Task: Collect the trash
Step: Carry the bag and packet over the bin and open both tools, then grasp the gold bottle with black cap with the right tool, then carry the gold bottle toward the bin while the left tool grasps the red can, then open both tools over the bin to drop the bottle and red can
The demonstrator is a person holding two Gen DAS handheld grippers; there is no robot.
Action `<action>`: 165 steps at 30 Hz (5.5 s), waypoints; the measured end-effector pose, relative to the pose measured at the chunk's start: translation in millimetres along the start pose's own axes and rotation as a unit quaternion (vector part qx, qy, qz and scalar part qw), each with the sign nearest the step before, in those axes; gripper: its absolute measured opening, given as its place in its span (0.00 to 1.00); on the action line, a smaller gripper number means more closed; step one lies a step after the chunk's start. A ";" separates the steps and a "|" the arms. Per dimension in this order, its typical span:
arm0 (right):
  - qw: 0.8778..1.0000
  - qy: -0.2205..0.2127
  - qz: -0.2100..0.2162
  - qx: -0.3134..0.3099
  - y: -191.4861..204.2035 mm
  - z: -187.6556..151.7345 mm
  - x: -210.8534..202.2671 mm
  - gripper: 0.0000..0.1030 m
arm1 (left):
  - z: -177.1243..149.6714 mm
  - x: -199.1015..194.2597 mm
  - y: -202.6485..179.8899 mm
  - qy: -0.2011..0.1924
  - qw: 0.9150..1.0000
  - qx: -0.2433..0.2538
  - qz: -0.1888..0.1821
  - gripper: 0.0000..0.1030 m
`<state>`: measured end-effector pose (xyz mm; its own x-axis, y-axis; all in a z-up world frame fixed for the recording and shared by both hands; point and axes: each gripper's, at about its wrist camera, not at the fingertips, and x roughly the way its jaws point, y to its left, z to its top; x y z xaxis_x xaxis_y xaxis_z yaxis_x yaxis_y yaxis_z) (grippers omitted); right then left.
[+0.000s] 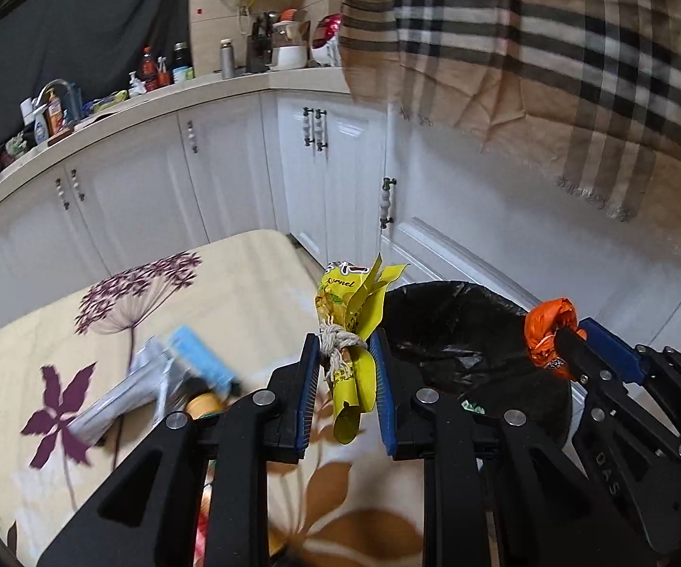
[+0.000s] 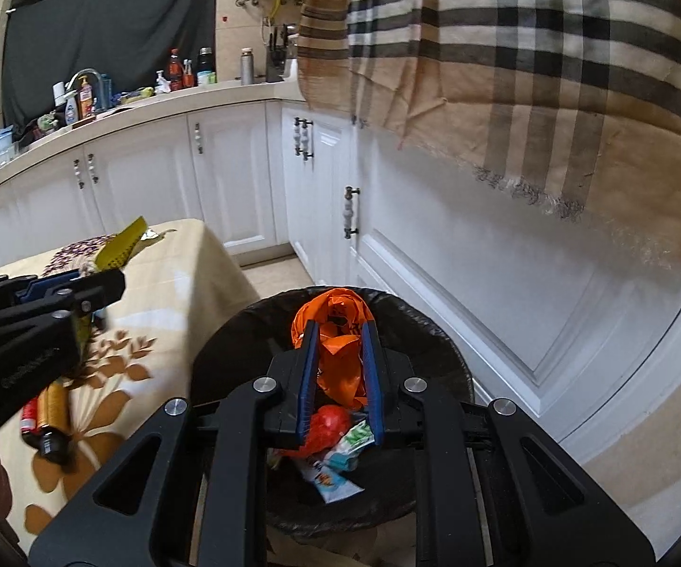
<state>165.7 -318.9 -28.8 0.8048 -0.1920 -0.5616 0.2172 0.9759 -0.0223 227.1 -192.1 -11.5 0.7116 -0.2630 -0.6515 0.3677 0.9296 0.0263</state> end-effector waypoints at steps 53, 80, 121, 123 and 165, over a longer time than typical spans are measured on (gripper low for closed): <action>0.999 -0.002 0.044 -0.028 71.2 -3.9 -25.6 0.74 | -54.3 -59.6 112.6 0.014 0.993 -0.078 0.088 0.49; 0.983 0.078 0.100 -0.131 173.0 -32.5 -22.2 0.50 | -131.8 -111.5 224.8 0.043 0.970 -0.174 0.165 0.50; 0.993 0.074 0.087 -0.042 66.4 -37.4 -34.9 0.23 | -84.7 -48.7 80.8 0.070 0.991 -0.099 0.050 0.54; 0.993 0.075 0.086 -0.035 60.1 -38.2 -33.4 0.23 | -85.8 -42.6 77.4 0.076 0.991 -0.098 0.054 0.54; 0.999 0.025 0.025 -0.017 10.8 -11.1 -19.4 0.23 | -36.5 -32.5 17.7 0.023 0.999 -0.030 0.024 0.24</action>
<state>146.4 -303.5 -27.3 0.7859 -0.1385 -0.6026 0.1578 0.9872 -0.0211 188.7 -157.7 -17.5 0.6986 -0.2078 -0.6847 0.2973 0.9547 0.0136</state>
